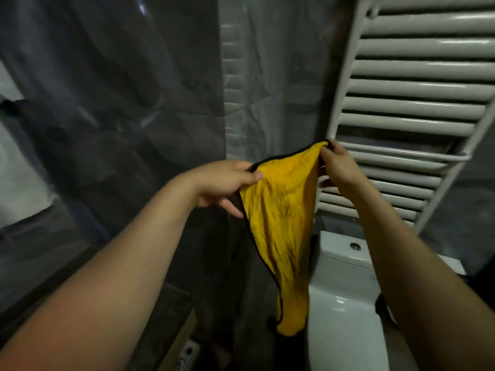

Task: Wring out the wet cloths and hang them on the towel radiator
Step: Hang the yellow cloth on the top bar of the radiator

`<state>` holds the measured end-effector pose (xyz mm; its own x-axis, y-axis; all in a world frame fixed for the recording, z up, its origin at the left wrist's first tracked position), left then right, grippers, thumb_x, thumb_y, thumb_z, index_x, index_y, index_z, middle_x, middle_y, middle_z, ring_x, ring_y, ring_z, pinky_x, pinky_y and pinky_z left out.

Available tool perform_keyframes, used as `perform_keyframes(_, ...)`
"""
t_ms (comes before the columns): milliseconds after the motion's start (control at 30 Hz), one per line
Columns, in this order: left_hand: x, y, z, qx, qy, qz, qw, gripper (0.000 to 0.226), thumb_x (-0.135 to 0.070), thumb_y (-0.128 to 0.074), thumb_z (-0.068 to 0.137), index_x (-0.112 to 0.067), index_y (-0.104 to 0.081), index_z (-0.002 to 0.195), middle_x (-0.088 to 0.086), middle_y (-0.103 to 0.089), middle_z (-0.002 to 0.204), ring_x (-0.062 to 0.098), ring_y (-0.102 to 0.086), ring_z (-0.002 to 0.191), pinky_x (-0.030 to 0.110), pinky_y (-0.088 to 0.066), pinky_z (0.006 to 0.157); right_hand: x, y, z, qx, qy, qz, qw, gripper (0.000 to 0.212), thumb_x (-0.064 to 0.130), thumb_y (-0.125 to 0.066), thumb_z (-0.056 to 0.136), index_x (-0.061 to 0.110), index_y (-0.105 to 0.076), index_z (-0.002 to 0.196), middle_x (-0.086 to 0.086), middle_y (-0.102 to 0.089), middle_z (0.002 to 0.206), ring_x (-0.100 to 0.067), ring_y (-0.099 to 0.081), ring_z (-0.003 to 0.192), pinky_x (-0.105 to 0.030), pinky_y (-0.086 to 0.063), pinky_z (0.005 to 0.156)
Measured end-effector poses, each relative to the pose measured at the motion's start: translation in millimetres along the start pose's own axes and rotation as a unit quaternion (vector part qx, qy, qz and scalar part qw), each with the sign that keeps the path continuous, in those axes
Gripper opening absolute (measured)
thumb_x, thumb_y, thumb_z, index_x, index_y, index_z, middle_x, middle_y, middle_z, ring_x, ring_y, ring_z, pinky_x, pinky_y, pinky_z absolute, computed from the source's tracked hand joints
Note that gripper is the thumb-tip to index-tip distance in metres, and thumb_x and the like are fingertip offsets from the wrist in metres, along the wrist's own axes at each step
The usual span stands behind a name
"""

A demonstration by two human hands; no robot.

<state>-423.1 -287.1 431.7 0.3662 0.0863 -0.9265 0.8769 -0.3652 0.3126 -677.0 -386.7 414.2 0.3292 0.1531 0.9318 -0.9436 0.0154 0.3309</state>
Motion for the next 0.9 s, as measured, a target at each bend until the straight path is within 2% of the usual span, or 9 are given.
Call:
perform_keyframes(100, -14, -22, 45, -0.079, -0.021, -0.067, 0.994, 0.027, -0.027, -0.047, 0.105, -0.014, -0.057, 0.127, 0.01, -0.06, 0.129, 0.026, -0.063, 0.112, 0.049, -0.062, 0.071, -9, 35, 7, -0.044, 0.016, -0.01, 0.999, 0.028, 0.022, -0.034, 0.106, 0.019, -0.052, 0.127, -0.019, -0.059, 0.095, -0.033, -0.06, 0.083, -0.038, -0.055, 0.058)
perform_keyframes(233, -27, -34, 104, -0.215, -0.186, -0.261, 0.923, 0.022, -0.013, -0.045, 0.103, -0.016, -0.06, 0.12, 0.004, -0.064, 0.116, 0.014, -0.062, 0.105, 0.035, -0.056, 0.092, -17, 77, 14, -0.076, 0.116, 0.256, 0.957, 0.029, 0.002, -0.031, 0.104, 0.015, -0.056, 0.111, -0.011, -0.063, 0.099, -0.025, -0.066, 0.088, -0.038, -0.059, 0.074)
perform_keyframes(300, 0, -41, 138, -0.162, -0.14, -0.113, 0.97, 0.03, -0.026, -0.055, 0.094, -0.008, -0.065, 0.117, 0.004, -0.068, 0.108, 0.016, -0.063, 0.097, 0.039, -0.054, 0.096, -33, 78, 13, 0.093, 0.054, 0.094, 0.99, 0.02, 0.007, -0.041, 0.103, 0.011, -0.06, 0.107, -0.011, -0.065, 0.091, -0.023, -0.065, 0.078, -0.035, -0.057, 0.069)
perform_keyframes(367, 34, -59, 156, -0.058, 0.05, 0.171, 0.982, 0.037, -0.022, -0.06, 0.091, -0.001, -0.066, 0.121, 0.013, -0.07, 0.115, 0.024, -0.066, 0.098, 0.038, -0.055, 0.091, -68, 84, 12, 0.246, -0.078, -0.188, 0.948, 0.018, 0.013, -0.046, 0.104, 0.008, -0.062, 0.109, -0.011, -0.063, 0.082, -0.02, -0.062, 0.067, -0.029, -0.052, 0.058)
perform_keyframes(433, 53, -56, 177, -0.105, 0.072, 0.241, 0.962, 0.03, -0.012, -0.062, 0.093, 0.001, -0.065, 0.12, 0.019, -0.067, 0.119, 0.031, -0.065, 0.107, 0.036, -0.053, 0.088, -96, 100, 29, 0.159, -0.085, -0.14, 0.974, 0.021, 0.009, -0.042, 0.104, 0.012, -0.062, 0.098, -0.008, -0.049, 0.07, -0.015, -0.045, 0.053, -0.027, -0.035, 0.046)
perform_keyframes(533, 39, -50, 199, -0.212, -0.013, -0.032, 0.977, 0.017, -0.008, -0.052, 0.101, -0.012, -0.063, 0.088, 0.015, -0.061, 0.085, 0.028, -0.062, 0.091, 0.043, -0.057, 0.084, -118, 126, 47, -0.018, -0.059, 0.01, 0.998, 0.024, 0.011, -0.04, 0.104, 0.018, -0.06, 0.092, -0.005, -0.042, 0.07, -0.013, -0.035, 0.049, -0.024, -0.027, 0.044)
perform_keyframes(667, 21, -50, 224, -0.215, 0.001, 0.135, 0.967, 0.026, -0.027, -0.048, 0.103, -0.012, -0.059, 0.086, 0.012, -0.058, 0.072, 0.03, -0.065, 0.072, 0.043, -0.06, 0.07, -132, 134, 58, -0.056, -0.082, 0.041, 0.994, 0.015, 0.022, -0.052, 0.102, 0.02, -0.065, 0.097, -0.005, -0.057, 0.085, -0.016, -0.046, 0.063, -0.026, -0.036, 0.05)
perform_keyframes(800, 4, -43, 239, -0.261, -0.014, 0.327, 0.908, 0.034, -0.036, -0.048, 0.102, -0.009, -0.067, 0.106, 0.02, -0.068, 0.109, 0.038, -0.065, 0.104, 0.04, -0.052, 0.088, -133, 140, 66, -0.033, -0.087, 0.081, 0.992, 0.018, 0.016, -0.045, 0.106, 0.013, -0.062, 0.109, -0.012, -0.064, 0.101, -0.028, -0.067, 0.084, -0.028, -0.053, 0.056)
perform_keyframes(900, -14, -36, 252, -0.341, -0.064, 0.321, 0.881, 0.029, -0.034, -0.047, 0.1, -0.014, -0.067, 0.107, 0.019, -0.067, 0.114, 0.036, -0.063, 0.106, 0.039, -0.051, 0.087, -126, 145, 75, -0.052, -0.031, 0.252, 0.966, 0.023, 0.003, -0.035, 0.106, 0.003, -0.055, 0.118, -0.017, -0.063, 0.109, -0.032, -0.072, 0.094, -0.042, -0.059, 0.089)
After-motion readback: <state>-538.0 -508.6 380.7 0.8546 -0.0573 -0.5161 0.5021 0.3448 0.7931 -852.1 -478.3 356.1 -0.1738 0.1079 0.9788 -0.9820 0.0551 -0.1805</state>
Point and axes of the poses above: each hand's wrist, its own z-axis towards the middle knuckle, its own y-axis out of the back of the hand, x = y × z, the point moved 2 cm from there along z, towards the middle knuckle
